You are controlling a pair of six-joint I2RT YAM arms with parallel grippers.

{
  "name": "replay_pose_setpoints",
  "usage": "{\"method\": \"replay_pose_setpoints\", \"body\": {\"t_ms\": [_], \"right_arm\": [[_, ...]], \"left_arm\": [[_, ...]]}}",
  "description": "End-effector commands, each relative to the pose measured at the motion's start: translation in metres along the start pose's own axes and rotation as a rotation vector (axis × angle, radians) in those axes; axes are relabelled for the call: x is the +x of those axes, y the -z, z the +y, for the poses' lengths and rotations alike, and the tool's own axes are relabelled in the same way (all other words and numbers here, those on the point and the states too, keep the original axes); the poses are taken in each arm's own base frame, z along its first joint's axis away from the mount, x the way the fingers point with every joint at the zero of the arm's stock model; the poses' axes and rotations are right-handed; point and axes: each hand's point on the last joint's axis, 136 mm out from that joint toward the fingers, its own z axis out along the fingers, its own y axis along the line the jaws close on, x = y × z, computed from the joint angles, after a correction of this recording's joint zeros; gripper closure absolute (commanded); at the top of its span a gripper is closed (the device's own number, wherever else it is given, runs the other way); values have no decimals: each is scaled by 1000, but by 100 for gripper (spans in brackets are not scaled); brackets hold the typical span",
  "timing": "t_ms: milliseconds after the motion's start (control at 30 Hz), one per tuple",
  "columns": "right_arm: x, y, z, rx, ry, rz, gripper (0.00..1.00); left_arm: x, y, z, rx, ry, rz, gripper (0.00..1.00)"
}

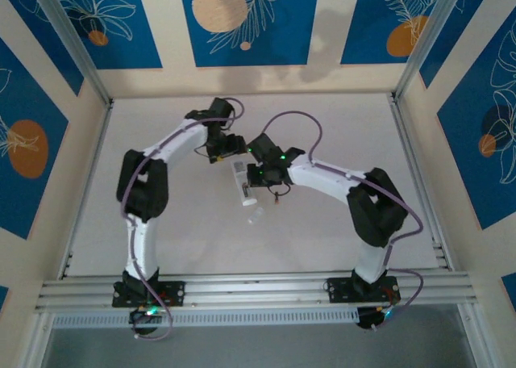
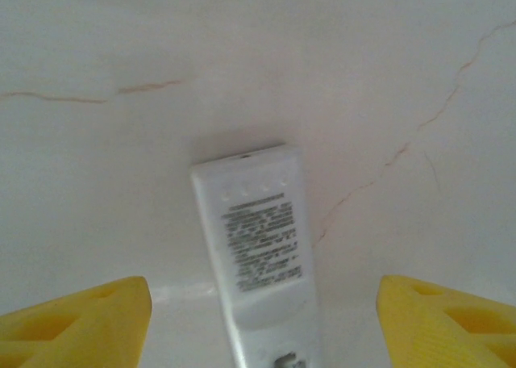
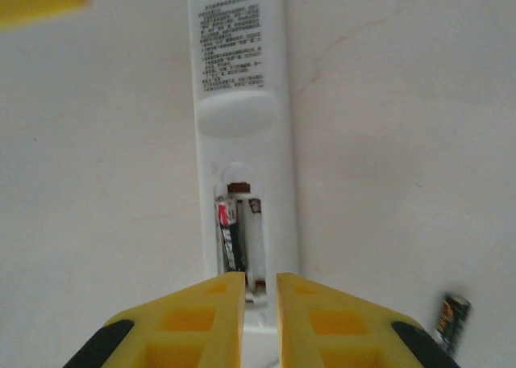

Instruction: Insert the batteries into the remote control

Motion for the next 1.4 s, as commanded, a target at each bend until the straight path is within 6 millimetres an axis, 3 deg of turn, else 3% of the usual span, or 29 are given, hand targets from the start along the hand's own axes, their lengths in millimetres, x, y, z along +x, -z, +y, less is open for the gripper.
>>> {"method": "replay_pose_setpoints", "body": {"t_ms": [0, 200, 400, 567, 900, 1367], "right_arm": [[-8, 16, 1, -45, -35, -50, 81], [-9, 17, 1, -49, -36, -60, 81], [-7, 8, 11, -95, -34, -57, 81], [-3, 0, 16, -105, -27, -49, 81], [6, -28, 27, -95, 50, -33, 81], [1, -54, 21, -33, 51, -63, 81]], "left_arm": [[12, -4, 2, -112, -2, 51, 26], [30, -29, 3, -227, -45, 142, 27], [41, -39, 15, -290, -42, 179, 28], [41, -45, 20, -288, -26, 182, 28], [40, -60, 8, -183, 47, 207, 37], [42, -66, 12, -171, 96, 232, 49]]}}
